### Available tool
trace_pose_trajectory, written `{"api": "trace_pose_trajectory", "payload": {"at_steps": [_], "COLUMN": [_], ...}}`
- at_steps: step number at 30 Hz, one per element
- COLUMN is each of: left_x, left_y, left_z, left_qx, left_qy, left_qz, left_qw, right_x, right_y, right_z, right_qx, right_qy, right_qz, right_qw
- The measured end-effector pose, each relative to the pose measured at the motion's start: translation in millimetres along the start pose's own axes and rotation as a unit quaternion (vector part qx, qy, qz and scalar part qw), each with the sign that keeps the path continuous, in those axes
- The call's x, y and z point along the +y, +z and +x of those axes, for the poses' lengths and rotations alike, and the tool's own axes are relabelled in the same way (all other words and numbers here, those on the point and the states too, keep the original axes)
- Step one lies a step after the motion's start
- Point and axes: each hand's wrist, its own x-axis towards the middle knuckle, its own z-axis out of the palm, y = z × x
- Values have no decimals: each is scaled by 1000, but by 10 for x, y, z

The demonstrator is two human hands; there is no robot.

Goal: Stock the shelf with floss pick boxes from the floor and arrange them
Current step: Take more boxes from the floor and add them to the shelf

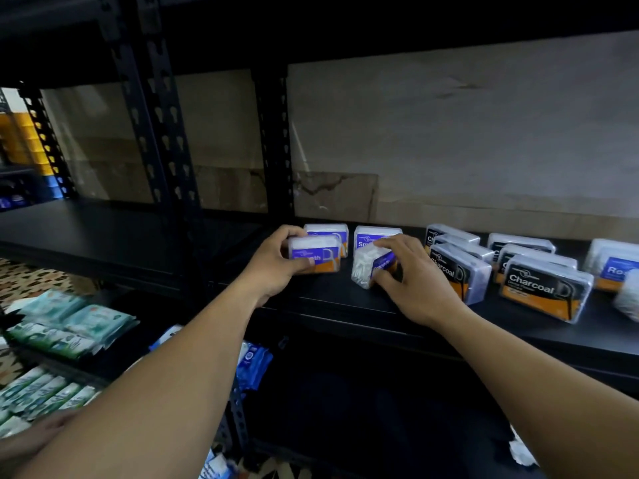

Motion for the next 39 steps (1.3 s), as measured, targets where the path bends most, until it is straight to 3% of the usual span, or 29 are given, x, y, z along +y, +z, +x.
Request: {"api": "trace_pose_trajectory", "payload": {"at_steps": [14, 24, 34, 39], "left_x": [-167, -149, -105, -80], "left_y": [36, 104, 115, 126], "left_z": [74, 17, -35, -130], "left_qx": [13, 48, 45, 74], "left_qy": [19, 25, 21, 20], "left_qz": [96, 188, 189, 194], "left_qw": [995, 981, 981, 978], "right_x": [-34, -5, -81, -127], "right_y": [91, 106, 63, 63], "right_z": [149, 107, 67, 3], "right_qx": [-3, 25, 34, 88], "right_qy": [61, 65, 92, 62], "right_qz": [-131, -127, -120, -111], "right_qw": [990, 989, 988, 988]}}
